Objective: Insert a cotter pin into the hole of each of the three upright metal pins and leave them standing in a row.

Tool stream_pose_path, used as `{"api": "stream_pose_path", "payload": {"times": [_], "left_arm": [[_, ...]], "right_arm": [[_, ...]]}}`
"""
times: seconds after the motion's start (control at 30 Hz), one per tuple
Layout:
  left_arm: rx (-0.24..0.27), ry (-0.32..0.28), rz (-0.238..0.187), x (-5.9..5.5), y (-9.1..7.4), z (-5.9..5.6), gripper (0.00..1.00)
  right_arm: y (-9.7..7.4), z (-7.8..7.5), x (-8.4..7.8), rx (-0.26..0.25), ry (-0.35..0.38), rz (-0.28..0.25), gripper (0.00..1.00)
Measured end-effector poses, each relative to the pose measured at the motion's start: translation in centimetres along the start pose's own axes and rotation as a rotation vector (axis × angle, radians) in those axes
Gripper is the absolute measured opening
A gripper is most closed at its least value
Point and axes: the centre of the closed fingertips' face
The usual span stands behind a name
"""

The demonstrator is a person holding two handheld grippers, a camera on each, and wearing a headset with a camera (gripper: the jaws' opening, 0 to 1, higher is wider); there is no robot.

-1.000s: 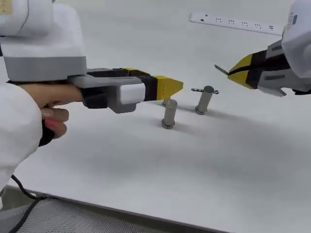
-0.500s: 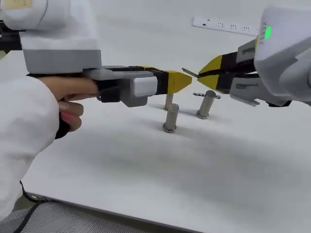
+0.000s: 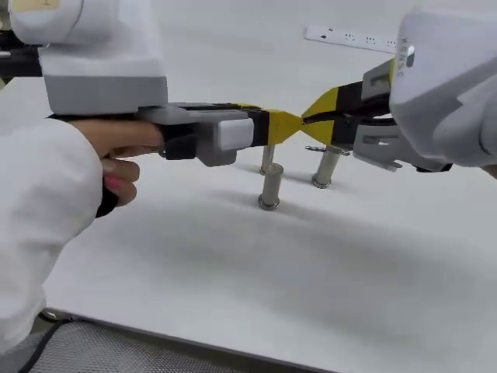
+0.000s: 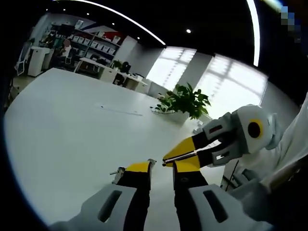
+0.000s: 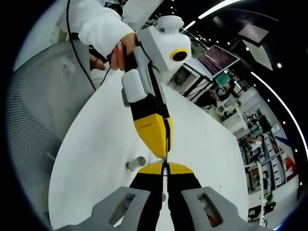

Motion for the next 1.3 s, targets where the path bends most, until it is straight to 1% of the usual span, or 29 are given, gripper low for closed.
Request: {"api": "stream_pose_path", "payload": {"times": [0.07, 0.17, 0.27, 0.43, 0.57, 0.73, 0.83, 0.87, 0.97, 1.03, 1.1, 1.2, 1.3], "left_arm": [[-0.002, -0.005, 0.002, 0.0, 0.0, 0.1, 0.12], [-0.005, 0.0, 0.004, -0.1, 0.1, 0.0, 0.06], [-0.009, 0.007, 0.005, -0.3, 0.1, -0.3, 0.04], [-0.021, 0.015, 0.02, -0.6, 0.1, -0.7, 0.0], [-0.02, 0.015, 0.024, -0.7, 0.1, -0.7, 0.0], [-0.026, 0.015, 0.027, -0.7, 0.0, -0.8, 0.0], [-0.036, 0.022, 0.039, -0.9, -0.2, -0.9, 0.0], [-0.039, 0.03, 0.037, -0.8, -0.3, -1.0, 0.0], [-0.034, 0.018, 0.04, -0.9, -0.3, -0.9, 0.0], [-0.03, 0.009, 0.056, -1.2, -0.4, -0.9, 0.0], [-0.026, 0.023, 0.058, -1.2, -0.4, -0.9, 0.0], [-0.023, 0.029, 0.061, -1.4, -0.5, -1.0, 0.0], [-0.021, 0.013, 0.065, -1.6, -0.5, -1.0, 0.0]], "right_arm": [[-0.1, 0.0, 0.1, 0.002, 0.0, -0.003, 0.0], [-0.1, 0.0, 0.1, 0.001, -0.005, -0.002, 0.0], [-0.2, 0.0, 0.2, 0.003, -0.007, -0.005, 0.0], [-0.2, 0.2, 0.3, 0.011, -0.015, -0.005, 0.0], [-0.3, 0.4, 0.4, 0.017, -0.021, -0.003, 0.0], [-0.1, 0.3, 0.5, 0.02, -0.017, -0.009, 0.0], [-0.3, 0.6, 0.6, 0.027, -0.011, -0.016, 0.0], [-0.2, 0.5, 0.7, 0.026, -0.01, -0.019, 0.0], [-0.2, 0.6, 0.8, 0.033, -0.003, -0.017, 0.0], [-0.2, 0.8, 0.9, 0.043, 0.004, -0.021, 0.0], [-0.2, 0.9, 1.0, 0.043, 0.006, -0.022, 0.0], [-0.2, 1.0, 1.0, 0.053, 0.004, -0.026, 0.0], [-0.2, 1.2, 1.0, 0.061, -0.005, -0.024, 0.0]]}}
Point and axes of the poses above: the centre of the closed fingertips' face, and the gripper's own axes: y roughly forward along the fingers, z roughly to its left, x roughly out of its top, and after that the axes turned 12 degrees about -y, right-handed
